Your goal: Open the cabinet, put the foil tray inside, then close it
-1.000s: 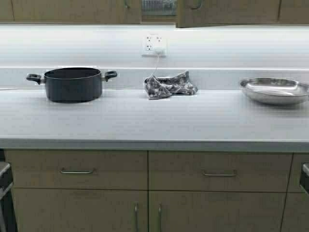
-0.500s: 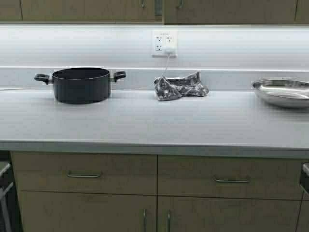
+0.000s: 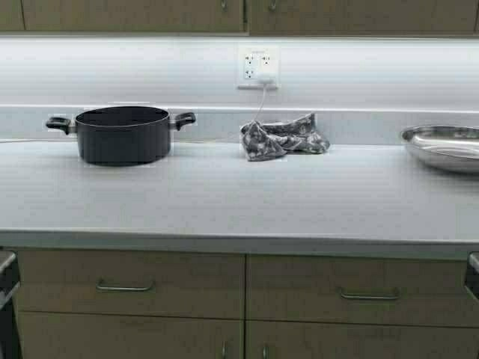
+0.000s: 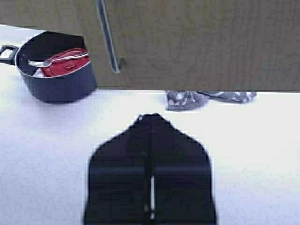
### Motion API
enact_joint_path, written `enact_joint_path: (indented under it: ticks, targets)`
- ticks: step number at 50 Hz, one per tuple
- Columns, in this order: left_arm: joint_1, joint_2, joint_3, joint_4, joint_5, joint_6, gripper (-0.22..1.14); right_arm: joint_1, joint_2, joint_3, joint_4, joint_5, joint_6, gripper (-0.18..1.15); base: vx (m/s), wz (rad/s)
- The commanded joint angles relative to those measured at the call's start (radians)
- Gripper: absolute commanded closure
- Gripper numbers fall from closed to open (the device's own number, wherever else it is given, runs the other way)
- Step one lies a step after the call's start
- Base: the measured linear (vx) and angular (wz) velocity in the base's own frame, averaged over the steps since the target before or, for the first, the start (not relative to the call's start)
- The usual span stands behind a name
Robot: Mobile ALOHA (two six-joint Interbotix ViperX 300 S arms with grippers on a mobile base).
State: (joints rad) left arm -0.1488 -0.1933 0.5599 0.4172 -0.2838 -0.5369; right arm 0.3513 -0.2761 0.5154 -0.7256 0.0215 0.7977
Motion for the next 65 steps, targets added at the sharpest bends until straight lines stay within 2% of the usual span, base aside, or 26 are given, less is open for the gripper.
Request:
enact_joint_path:
  ticks: [1,65]
  targets:
    - [0.000,-0.023,-0.005,0.000,-0.017,-0.003,0.87,-0.003,-0.026,-0.011,0.003,-0.008,0.002,0.90,0.09,-0.03]
    - [0.000,-0.028,0.029,0.002,-0.038,-0.005,0.87,-0.003,-0.020,-0.002,-0.002,-0.006,-0.014,0.90,0.03,-0.01]
